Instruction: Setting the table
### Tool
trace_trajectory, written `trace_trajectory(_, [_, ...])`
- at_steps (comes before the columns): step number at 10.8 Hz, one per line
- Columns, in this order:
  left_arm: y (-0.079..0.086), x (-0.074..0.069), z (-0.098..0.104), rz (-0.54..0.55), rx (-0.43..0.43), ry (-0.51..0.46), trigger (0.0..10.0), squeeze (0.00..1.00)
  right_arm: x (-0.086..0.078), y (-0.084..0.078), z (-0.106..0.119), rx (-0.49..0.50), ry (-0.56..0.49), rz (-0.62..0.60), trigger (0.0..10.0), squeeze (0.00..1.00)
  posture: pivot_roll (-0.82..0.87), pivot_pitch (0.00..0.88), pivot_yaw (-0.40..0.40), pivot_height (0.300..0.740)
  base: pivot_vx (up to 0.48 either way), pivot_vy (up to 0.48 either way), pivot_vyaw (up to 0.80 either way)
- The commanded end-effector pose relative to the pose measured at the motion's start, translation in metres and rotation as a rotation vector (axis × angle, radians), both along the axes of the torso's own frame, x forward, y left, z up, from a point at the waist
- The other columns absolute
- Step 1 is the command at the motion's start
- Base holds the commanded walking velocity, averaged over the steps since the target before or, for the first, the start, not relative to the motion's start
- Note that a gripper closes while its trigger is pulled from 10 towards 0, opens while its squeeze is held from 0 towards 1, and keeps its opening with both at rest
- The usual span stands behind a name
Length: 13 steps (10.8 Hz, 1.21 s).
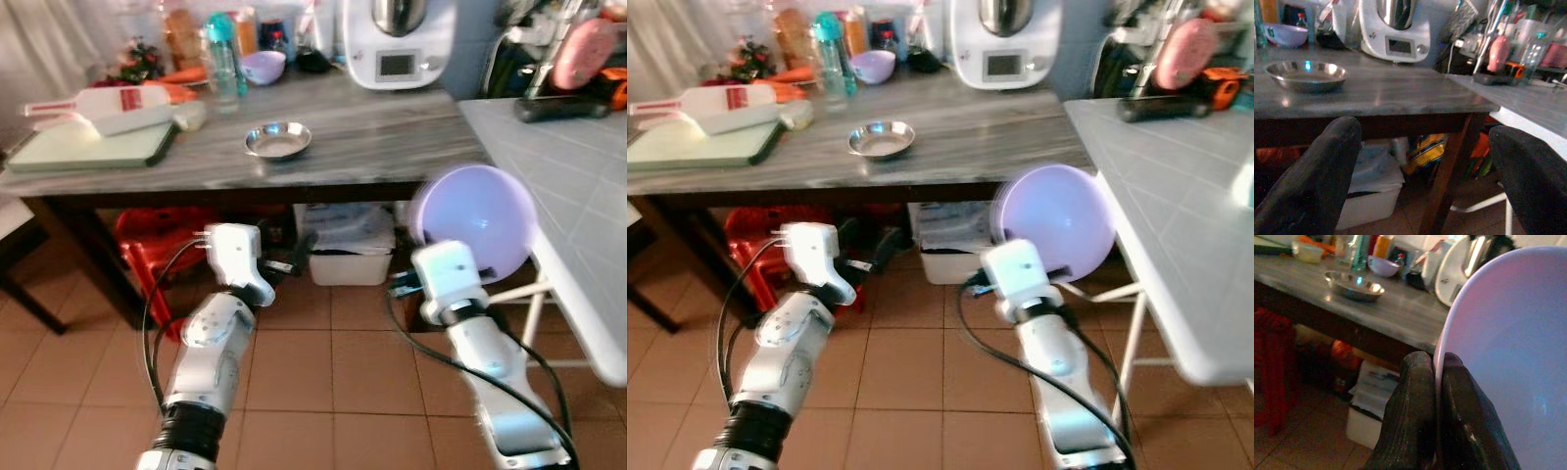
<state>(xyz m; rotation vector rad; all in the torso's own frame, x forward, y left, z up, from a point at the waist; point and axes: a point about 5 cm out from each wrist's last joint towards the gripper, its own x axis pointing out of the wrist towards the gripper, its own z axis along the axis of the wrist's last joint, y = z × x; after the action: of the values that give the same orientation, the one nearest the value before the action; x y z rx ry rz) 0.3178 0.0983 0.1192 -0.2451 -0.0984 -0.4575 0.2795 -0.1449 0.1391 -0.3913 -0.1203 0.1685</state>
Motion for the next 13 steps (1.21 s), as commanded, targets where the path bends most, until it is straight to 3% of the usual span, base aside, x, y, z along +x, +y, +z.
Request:
trace_trajectory(1, [0.0102,0.0005,0.0001,0.023,0.019,-0.005,10.0,0.0,-0.0001,0.0092,0.0049,0.021,-0.023,0.028,10.0,0.0,-0.04,0.024,0.053,0.74,0.0,0.461,0.0])
trace_trajectory(5, [0.0068,-0.0007,-0.0004,0.016,0.015,-0.009,10.0,0.0,-0.002,0.01,0.0031,0.019,-0.016,0.038,10.0,0.0,-0.05,0.026,0.047,0.74,0.0,0.46,0.0])
trace_trajectory(6, [0.01,-0.0003,-0.0029,0.051,0.046,0.001,10.0,0.0,-0.0023,0.0097,0.003,0.019,-0.015,0.036,10.0,0.0,-0.05,0.026,0.047,0.74,0.0,0.0,0.0])
trace_trajectory(10, [0.0092,-0.0053,-0.0041,-0.014,0.027,-0.013,10.0,0.0,-0.0032,0.0103,0.0044,0.017,-0.02,0.042,10.0,0.0,-0.05,0.026,0.045,0.74,0.0,0.0,0.0])
trace_trajectory(13, [0.0051,-0.0092,-0.004,-0.065,0.006,-0.02,10.0,0.0,-0.0053,0.0084,0.0031,0.02,-0.016,0.04,10.0,0.0,-0.05,0.027,0.044,0.74,0.343,0.0,0.0])
